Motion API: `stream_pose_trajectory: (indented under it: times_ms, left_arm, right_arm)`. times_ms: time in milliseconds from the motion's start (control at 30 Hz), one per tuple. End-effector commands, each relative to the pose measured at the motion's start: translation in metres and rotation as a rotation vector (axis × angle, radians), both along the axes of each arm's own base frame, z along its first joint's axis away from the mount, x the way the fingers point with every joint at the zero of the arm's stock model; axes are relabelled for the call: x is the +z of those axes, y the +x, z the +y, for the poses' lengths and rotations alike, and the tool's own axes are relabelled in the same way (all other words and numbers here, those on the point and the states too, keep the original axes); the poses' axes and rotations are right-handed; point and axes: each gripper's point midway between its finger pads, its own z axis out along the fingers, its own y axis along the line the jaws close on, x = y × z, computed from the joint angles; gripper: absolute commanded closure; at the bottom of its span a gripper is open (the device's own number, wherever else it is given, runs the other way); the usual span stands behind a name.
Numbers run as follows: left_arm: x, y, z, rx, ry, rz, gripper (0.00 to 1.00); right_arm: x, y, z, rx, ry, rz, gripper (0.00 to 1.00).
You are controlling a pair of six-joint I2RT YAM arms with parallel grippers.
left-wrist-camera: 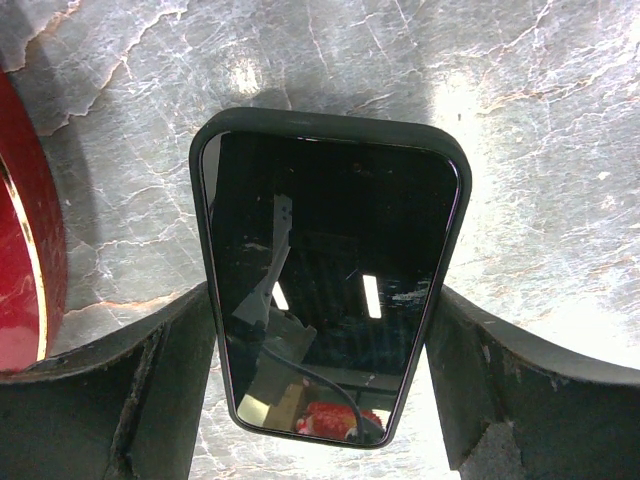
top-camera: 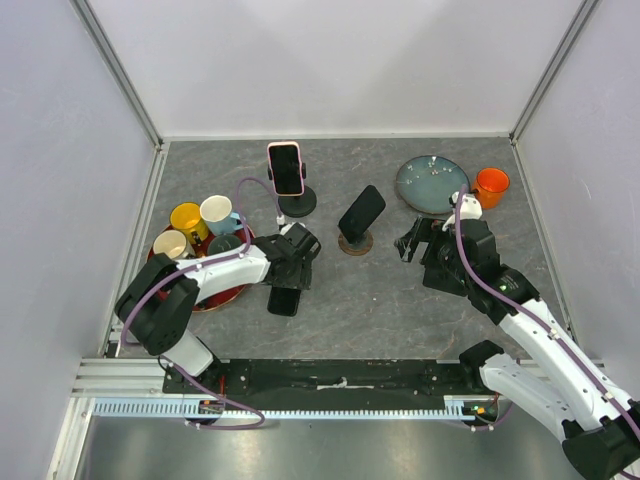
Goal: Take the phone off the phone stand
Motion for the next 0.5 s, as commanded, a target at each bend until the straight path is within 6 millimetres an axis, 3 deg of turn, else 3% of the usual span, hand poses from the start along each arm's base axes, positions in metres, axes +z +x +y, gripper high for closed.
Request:
stream_pose_trajectory:
  times_ms: [0,67,233,467]
  left_arm:
    - [0.025,0.015,-0.015,0.032,-0.093,-0.081,0.44]
    - [0.026,0.015,-0.015,0.03,-0.095,-0.083,0.42]
    - [0.035,0.016,-0.015,0.03,-0.111,-0.107,0.25]
    - [0.032,0.016,-0.015,0.024,-0.103,-0.1,0.18]
  right_arm:
    - [0.016,0.002,0.004,0.023,0.006,-0.038,0.02]
    - [0.017,0.002,0.004,0.028,0.007,-0.038,0.02]
    - [0.019,0.002,0.006,0.044,0.005,-0.046,0.02]
    - [0.02,0.003,0.009,0.063,0.002,-0.045,0.02]
